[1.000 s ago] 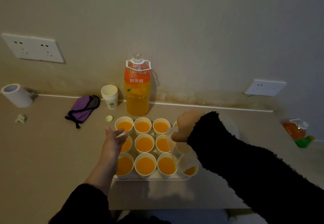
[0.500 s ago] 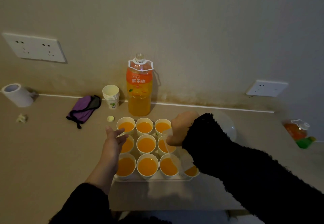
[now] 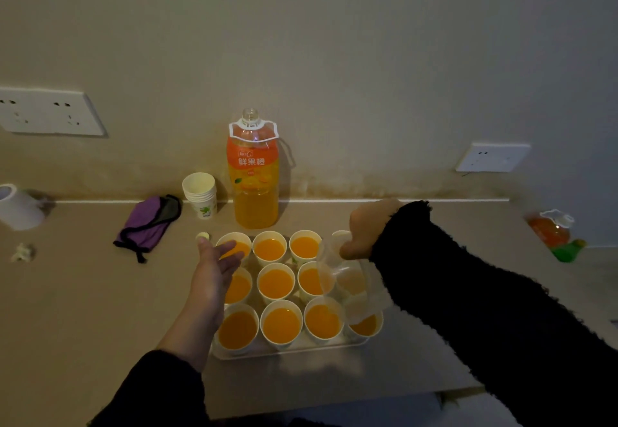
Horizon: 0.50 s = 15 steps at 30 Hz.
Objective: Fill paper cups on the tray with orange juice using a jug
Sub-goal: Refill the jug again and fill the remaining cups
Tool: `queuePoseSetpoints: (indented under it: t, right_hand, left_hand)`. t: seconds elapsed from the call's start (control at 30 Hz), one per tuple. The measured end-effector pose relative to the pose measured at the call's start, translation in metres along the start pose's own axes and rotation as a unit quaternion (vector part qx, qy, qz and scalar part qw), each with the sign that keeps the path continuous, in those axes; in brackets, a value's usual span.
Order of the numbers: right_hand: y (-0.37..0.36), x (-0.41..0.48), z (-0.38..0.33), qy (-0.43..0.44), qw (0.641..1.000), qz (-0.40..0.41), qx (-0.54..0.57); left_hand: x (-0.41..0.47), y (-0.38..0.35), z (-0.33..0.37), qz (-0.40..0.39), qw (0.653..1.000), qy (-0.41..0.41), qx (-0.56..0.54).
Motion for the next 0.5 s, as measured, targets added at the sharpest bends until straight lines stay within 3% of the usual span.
queuePoseSetpoints:
  t: [0.3,0.5]
  right_hand:
    - [0.003,0.013,0.057,0.004,0.991,-0.013,0.135]
    - [0.008,0.017,0.099,-0.016,0.934,0.006,0.356]
  left_hand:
    - [-0.001,-0.029,0.021,-0.010,0.999,-0.032,-0.033]
    - [-0.005,-0.043,0.028,0.003,0.997,-0.045,-0.060]
Point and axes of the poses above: each hand's wrist, its own x-axis towards the middle knuckle, its own y-axis out of the back of the hand, z = x × y, the point moved 2 cm from there along x, towards the middle knuckle
